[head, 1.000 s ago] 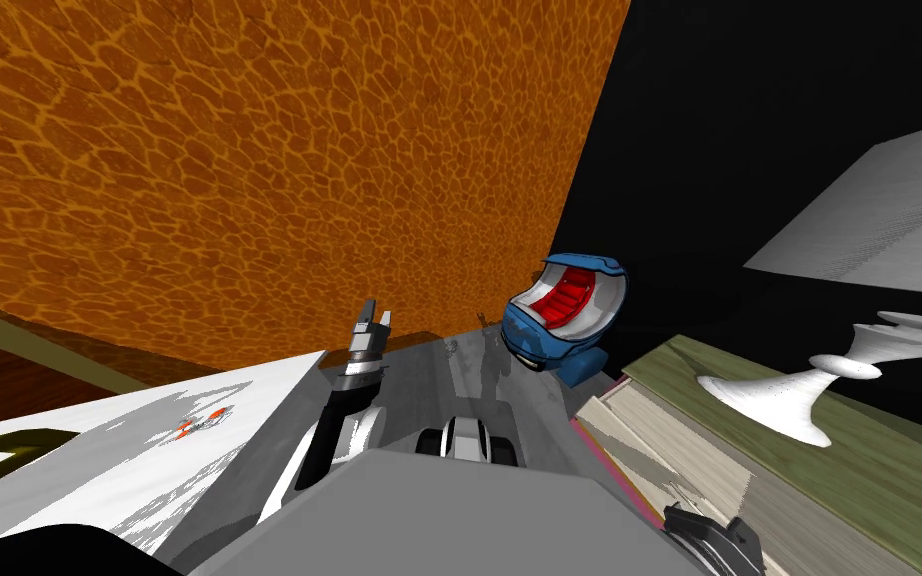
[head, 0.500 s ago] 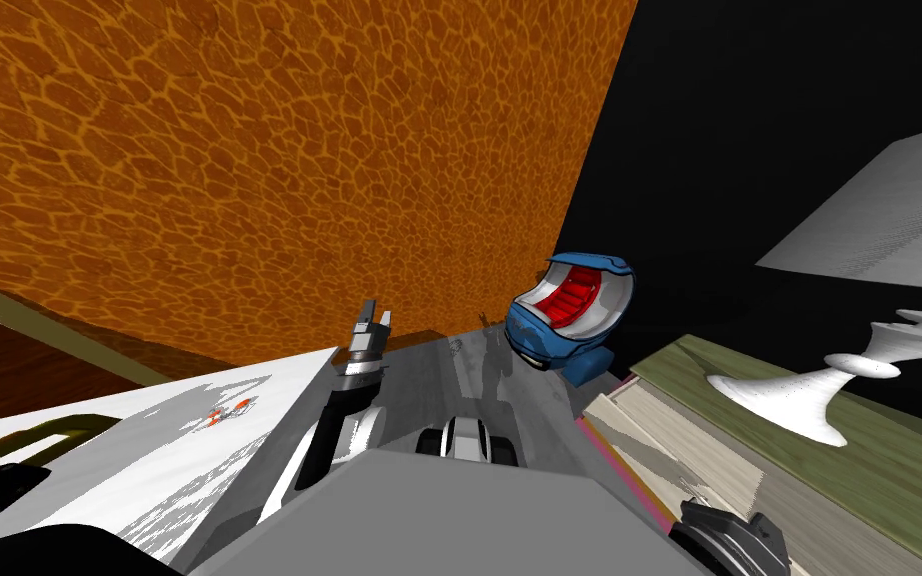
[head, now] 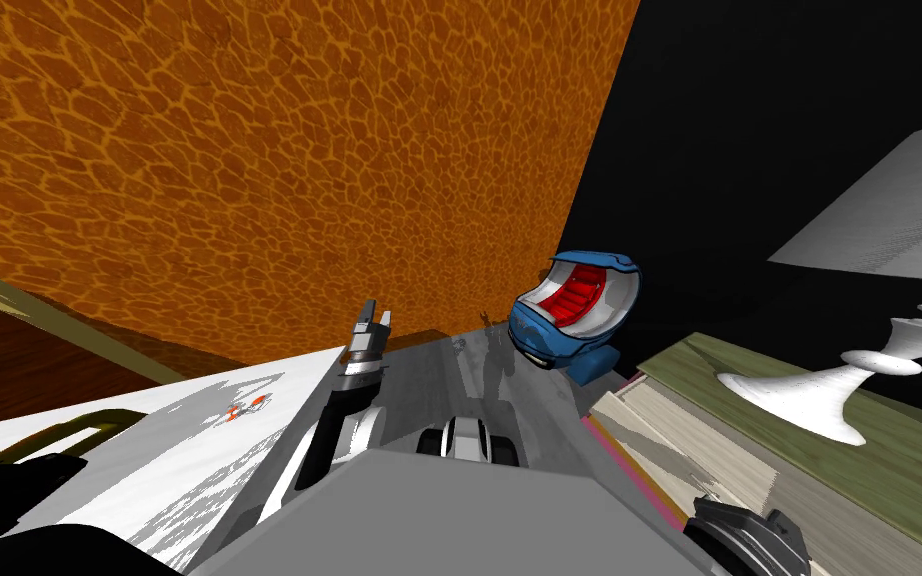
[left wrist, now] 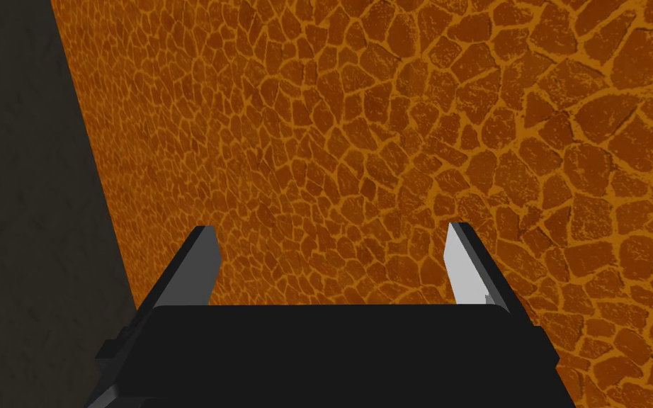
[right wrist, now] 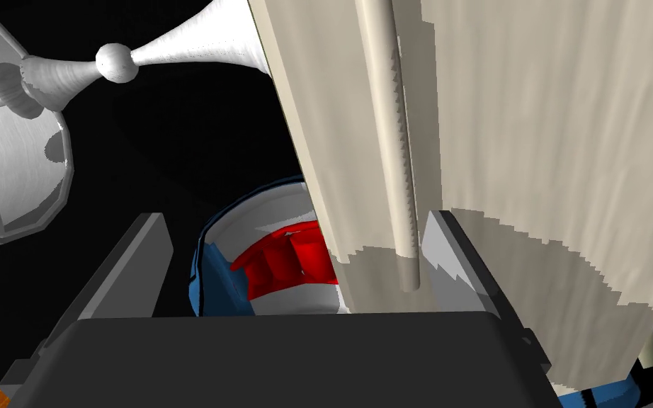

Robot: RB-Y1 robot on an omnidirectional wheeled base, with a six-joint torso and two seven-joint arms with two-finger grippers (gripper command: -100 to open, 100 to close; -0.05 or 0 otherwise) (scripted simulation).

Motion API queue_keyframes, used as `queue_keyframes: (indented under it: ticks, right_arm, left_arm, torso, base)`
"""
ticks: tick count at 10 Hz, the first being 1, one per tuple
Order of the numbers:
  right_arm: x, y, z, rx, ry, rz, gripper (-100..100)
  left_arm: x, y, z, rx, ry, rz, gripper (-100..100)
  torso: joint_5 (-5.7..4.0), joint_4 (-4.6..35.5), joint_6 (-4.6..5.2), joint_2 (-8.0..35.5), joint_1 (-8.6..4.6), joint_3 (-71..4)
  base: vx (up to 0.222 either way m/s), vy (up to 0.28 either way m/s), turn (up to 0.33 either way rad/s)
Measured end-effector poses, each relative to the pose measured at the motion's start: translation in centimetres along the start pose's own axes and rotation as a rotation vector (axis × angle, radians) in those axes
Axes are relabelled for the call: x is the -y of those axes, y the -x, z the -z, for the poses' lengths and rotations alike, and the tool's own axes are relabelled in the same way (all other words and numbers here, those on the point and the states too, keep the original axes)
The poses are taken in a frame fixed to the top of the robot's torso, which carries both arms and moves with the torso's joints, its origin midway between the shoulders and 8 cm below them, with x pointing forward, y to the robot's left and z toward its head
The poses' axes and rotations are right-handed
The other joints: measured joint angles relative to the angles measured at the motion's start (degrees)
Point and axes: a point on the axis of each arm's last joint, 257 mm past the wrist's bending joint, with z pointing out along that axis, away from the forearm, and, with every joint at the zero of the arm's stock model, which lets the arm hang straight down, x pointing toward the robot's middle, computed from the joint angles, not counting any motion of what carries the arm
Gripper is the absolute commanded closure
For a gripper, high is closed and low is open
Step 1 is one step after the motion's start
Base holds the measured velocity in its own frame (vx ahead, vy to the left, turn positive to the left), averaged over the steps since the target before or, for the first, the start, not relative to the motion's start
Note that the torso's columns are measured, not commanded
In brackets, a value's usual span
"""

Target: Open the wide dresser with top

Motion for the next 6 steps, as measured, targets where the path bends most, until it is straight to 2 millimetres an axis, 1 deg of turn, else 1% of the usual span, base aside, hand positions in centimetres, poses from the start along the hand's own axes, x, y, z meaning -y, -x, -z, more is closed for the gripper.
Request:
queue_keyframes:
  ticks: [1, 6]
  right_arm:
    - [-0.12, 0.0, 0.06, 0.0, 0.004, 0.003, 0]
    - [-0.65, -0.15, 0.37, -0.003, 0.017, 0.004, 0]
  left_arm:
    - [0.0, 0.0, 0.0, 0.0, 0.0, 0.0, 0]
    - [0.0, 0.0, 0.0, 0.0, 0.0, 0.0, 0]
  torso:
    - [-0.05, 0.0, 0.04, 0.0, -0.02, 0.0]
    - [-0.24, -0.1, 0.07, 0.0, -0.21, 0.0]
  base:
    - [0.0, 0.0, 0.0]
    - [0.0, 0.0, 0.0]
